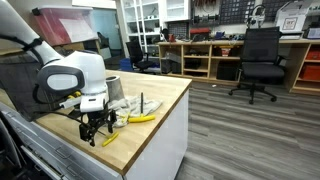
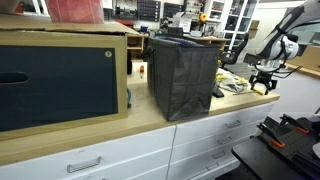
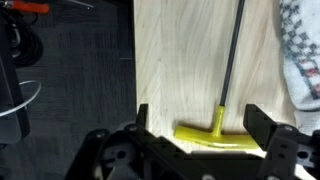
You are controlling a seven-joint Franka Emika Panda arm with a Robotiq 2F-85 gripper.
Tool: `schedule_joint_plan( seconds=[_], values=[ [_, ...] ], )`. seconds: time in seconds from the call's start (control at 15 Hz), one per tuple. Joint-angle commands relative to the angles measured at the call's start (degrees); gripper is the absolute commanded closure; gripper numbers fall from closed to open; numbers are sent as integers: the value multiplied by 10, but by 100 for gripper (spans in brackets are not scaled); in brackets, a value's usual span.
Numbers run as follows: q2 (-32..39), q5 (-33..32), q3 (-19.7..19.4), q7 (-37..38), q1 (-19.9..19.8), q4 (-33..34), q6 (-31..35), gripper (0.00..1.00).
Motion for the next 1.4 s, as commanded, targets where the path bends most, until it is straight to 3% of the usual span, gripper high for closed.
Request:
schedule_joint_plan(
  seconds=[0.0, 0.4, 0.6, 1.13, 1.2, 1.33],
  values=[
    [13, 8, 2, 7, -1, 26, -21, 34],
    [8, 9, 4, 4, 2, 34, -21, 82],
    [-3, 10, 6, 1, 2, 33, -19, 100],
    [-78, -11, 3, -1, 14, 13, -23, 100],
    [-83, -10, 7, -6, 14, 11, -25, 78],
    [-91, 1, 18, -19, 10, 5, -39, 68]
  ],
)
